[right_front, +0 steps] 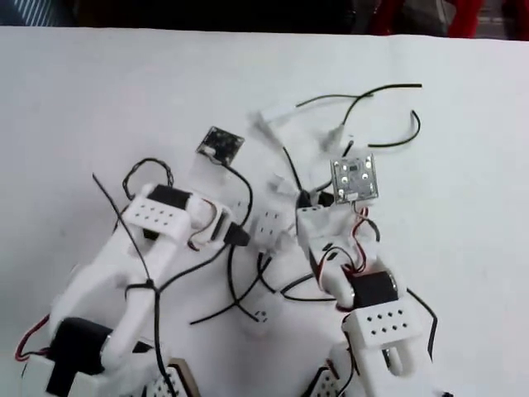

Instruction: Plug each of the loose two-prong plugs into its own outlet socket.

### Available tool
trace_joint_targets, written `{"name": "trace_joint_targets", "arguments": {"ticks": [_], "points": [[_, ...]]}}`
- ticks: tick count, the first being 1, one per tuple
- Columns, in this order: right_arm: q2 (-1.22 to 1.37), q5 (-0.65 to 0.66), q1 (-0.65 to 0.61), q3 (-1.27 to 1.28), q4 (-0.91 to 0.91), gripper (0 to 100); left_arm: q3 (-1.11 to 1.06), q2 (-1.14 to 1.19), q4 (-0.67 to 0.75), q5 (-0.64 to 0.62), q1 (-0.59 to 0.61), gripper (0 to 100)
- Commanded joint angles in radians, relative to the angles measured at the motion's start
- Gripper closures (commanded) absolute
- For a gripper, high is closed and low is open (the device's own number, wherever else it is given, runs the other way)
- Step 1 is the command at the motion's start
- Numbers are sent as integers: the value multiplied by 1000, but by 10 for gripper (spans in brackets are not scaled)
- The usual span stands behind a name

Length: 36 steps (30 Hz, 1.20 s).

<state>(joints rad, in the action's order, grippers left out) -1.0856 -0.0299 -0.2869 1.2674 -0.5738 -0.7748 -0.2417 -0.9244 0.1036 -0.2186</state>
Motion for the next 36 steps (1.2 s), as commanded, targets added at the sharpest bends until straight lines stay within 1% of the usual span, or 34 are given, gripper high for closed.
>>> {"name": "trace_joint_targets", "arguments": {"ticks": [1,4,11,16,20,25,28,30,31,34,35,36], "points": [[-10,-9,2,-6,21,981,55,59,97,-9,28,649],[-10,-9,2,-5,21,981,55,101,153,-9,42,649],[-10,-9,2,-3,21,981,112,186,158,-9,30,650],[-10,-9,2,-3,21,981,204,278,152,12,54,727],[-10,-9,2,-3,21,981,261,291,77,212,101,736],[-10,-9,2,-3,21,981,331,291,5,302,156,736],[-10,-9,2,-2,19,981,342,291,-15,361,151,736],[-10,-9,2,-2,19,981,342,291,-9,358,148,736],[-10,-9,2,-2,19,981,344,291,3,331,148,736],[-10,-9,2,-2,19,981,342,297,81,170,156,736],[-10,-9,2,-2,19,981,338,298,100,127,157,735],[-10,-9,2,-2,19,981,336,298,106,110,151,727]]}}
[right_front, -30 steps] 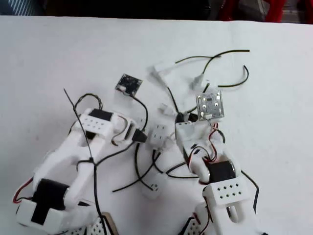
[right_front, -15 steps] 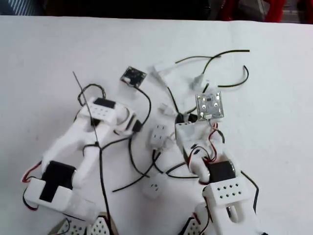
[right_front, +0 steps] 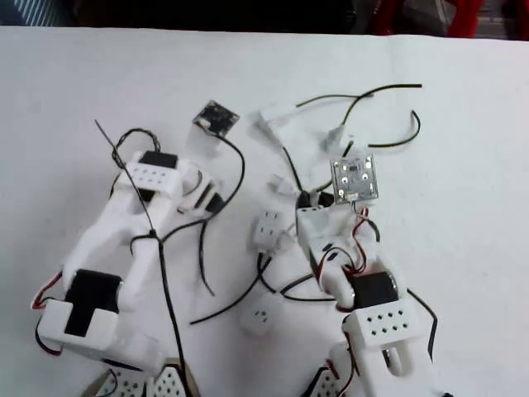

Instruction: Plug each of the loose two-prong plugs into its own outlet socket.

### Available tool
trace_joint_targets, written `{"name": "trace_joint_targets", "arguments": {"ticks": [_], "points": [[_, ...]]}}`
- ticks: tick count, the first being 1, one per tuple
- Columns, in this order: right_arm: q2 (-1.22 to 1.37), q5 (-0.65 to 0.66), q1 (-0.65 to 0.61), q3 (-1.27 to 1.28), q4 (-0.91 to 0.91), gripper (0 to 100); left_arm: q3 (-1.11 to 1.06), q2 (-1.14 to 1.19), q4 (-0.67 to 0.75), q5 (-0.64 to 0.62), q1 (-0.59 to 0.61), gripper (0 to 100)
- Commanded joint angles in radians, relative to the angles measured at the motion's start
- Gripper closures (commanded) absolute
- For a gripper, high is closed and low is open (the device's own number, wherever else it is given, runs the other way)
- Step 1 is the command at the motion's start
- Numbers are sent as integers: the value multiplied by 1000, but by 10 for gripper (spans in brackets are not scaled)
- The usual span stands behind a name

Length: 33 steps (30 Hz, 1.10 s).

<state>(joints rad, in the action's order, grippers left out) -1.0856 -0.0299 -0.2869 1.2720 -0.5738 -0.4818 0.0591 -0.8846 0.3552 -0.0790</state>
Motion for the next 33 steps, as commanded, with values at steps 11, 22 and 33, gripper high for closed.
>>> {"name": "trace_joint_targets", "arguments": {"ticks": [11,22,33], "points": [[-10,-9,2,-6,19,981,8,1,97,-133,-56,767],[-10,-9,2,-6,19,981,-44,-2,46,236,-45,791],[-10,-9,2,-6,19,981,-38,-2,51,508,-44,788]]}}
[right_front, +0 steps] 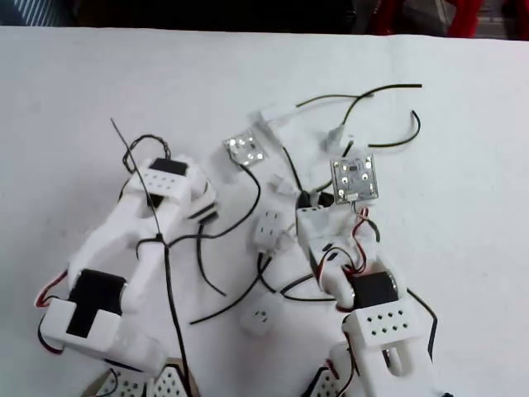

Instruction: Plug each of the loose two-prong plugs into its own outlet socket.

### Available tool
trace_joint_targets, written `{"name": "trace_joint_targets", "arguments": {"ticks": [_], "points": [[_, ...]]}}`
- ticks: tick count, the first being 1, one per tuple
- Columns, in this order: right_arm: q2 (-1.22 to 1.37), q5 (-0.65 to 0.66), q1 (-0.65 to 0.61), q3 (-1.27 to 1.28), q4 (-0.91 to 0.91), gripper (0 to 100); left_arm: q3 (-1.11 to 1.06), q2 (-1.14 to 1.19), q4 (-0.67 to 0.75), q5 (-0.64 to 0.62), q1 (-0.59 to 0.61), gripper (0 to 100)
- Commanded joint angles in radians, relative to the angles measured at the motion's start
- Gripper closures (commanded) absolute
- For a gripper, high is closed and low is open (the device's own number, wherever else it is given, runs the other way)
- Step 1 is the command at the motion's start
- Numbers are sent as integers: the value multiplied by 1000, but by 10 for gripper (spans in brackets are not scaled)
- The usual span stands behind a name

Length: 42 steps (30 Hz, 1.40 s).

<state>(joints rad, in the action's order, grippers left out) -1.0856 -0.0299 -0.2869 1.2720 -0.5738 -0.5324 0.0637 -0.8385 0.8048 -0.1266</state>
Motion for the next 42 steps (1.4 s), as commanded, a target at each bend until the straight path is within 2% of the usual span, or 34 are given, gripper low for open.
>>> {"name": "trace_joint_targets", "arguments": {"ticks": [1,4,10,13,18,20,23,28,33,36,42], "points": [[-10,-9,2,-6,19,981,14,-7,14,57,4,788],[-10,-9,2,-6,19,981,14,-13,38,-18,8,752],[-10,-9,2,-6,19,981,15,-15,48,-451,10,618],[-10,-9,2,-5,19,981,5,-5,100,-525,10,626],[-10,-9,2,8,25,981,-25,39,229,-526,19,756],[-12,-9,2,8,27,981,-6,65,227,-519,13,819],[-12,-9,2,8,27,981,40,84,152,-390,5,857],[-12,-9,2,8,27,981,55,74,25,-74,-10,858],[-12,-8,5,8,27,981,28,-2,-5,55,-12,843],[-12,-8,7,8,27,981,-11,-77,-3,26,-18,759],[-12,-8,4,8,27,981,-34,-220,-9,-236,7,616]]}}
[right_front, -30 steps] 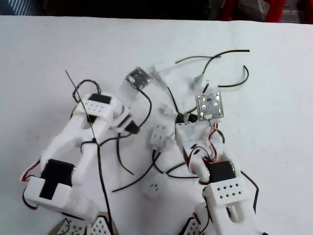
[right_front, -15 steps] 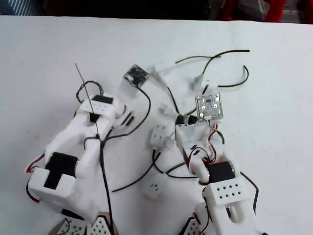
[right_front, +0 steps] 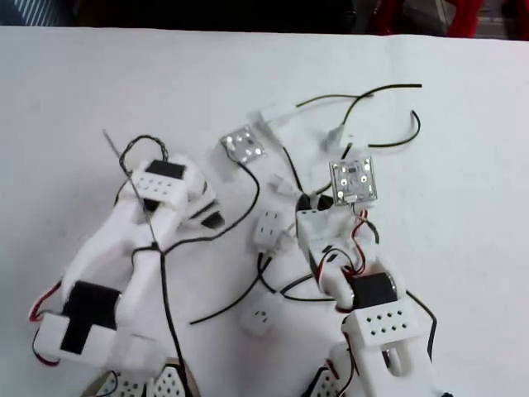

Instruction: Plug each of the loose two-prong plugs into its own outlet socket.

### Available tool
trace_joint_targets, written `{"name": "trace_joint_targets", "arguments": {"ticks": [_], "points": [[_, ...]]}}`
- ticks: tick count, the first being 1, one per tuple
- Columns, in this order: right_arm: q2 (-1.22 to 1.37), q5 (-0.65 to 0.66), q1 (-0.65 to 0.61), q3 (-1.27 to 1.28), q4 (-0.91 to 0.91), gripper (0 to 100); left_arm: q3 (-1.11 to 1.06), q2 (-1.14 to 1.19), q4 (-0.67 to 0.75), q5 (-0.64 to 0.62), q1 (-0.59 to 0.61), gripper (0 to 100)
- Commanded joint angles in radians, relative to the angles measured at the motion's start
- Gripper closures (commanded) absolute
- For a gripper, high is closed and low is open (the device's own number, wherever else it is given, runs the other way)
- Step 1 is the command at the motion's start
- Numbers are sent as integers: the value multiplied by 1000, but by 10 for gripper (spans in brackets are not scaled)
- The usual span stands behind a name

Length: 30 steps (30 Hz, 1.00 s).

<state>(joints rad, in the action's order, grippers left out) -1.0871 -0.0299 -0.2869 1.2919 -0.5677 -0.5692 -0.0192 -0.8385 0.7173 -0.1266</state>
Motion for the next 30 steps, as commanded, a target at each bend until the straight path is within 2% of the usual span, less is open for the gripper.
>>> {"name": "trace_joint_targets", "arguments": {"ticks": [1,7,11,15,18,23,30], "points": [[-10,-8,2,-12,19,981,3,-162,-12,-160,18,614],[-10,-8,-45,-51,15,981,2,-326,-104,-236,136,653],[-8,-8,-193,-97,13,981,-5,-406,-176,-397,255,691],[47,-8,-332,-173,13,981,-100,-470,-201,-526,321,698],[191,-8,-371,-267,13,981,-219,-521,-141,-585,338,699],[475,-8,-401,-431,36,981,-420,-628,46,-629,344,699],[779,-8,-420,-548,200,981,-535,-714,123,-631,394,699]]}}
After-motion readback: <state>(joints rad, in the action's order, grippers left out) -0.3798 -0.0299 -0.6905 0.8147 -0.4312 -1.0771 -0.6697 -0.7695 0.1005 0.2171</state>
